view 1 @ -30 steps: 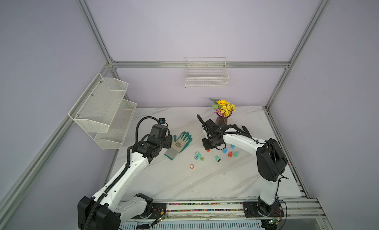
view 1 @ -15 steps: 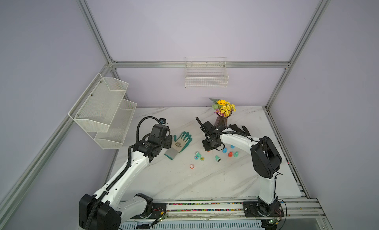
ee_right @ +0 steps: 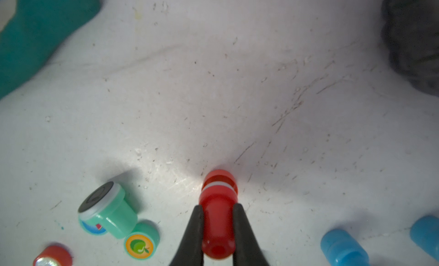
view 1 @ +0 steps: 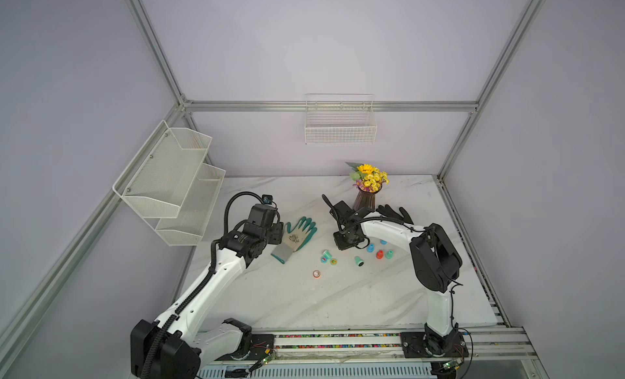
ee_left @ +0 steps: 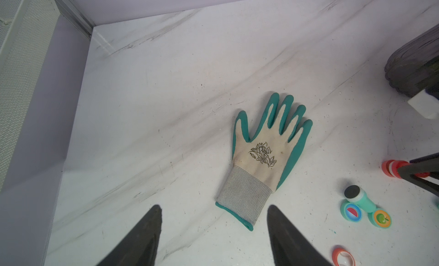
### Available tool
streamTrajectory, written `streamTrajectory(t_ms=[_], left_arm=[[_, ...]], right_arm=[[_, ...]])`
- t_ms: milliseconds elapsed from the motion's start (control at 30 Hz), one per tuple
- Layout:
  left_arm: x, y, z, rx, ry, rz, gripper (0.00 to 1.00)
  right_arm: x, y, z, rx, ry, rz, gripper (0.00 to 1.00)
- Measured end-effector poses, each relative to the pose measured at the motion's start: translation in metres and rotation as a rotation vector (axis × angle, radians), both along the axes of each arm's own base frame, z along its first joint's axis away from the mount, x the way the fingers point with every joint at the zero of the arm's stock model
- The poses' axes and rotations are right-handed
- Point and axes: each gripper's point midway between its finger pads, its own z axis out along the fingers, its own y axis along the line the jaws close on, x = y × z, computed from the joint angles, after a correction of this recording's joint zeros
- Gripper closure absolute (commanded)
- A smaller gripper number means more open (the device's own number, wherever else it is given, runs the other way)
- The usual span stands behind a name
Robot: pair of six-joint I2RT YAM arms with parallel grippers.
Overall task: Close the stamp cap
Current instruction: Close the cover of the stamp.
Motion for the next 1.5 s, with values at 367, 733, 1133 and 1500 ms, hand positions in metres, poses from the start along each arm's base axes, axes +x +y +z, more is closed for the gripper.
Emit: streamTrajectory(t_ms=[367,733,1133,1500], left_arm=[[0.0005,0.0019,-0.0003,-0.003,0.002,0.005,0.30],[0.0006,0.0023,-0.0006,-0.008,0.003,0.005,0.30],[0.0009,0.0031,-0.0009,-0.013,0.006,0.005,0.30],[0.0011,0.0041,-0.0011,-0.018,0.007,0.008,0.30]], right_arm=[[0.0004,0.0003,0.0002,-0.002,-0.002,0.009,1.00],[0.0015,0.0012,-0.0005,-0.002,-0.002,0.010,1.00],[0.0056,0.0070,-0.0019,0.009,0.003,0.014,1.00],[0.0062,0.0082,0.0037,0.006,0.013,0.014,1.00]])
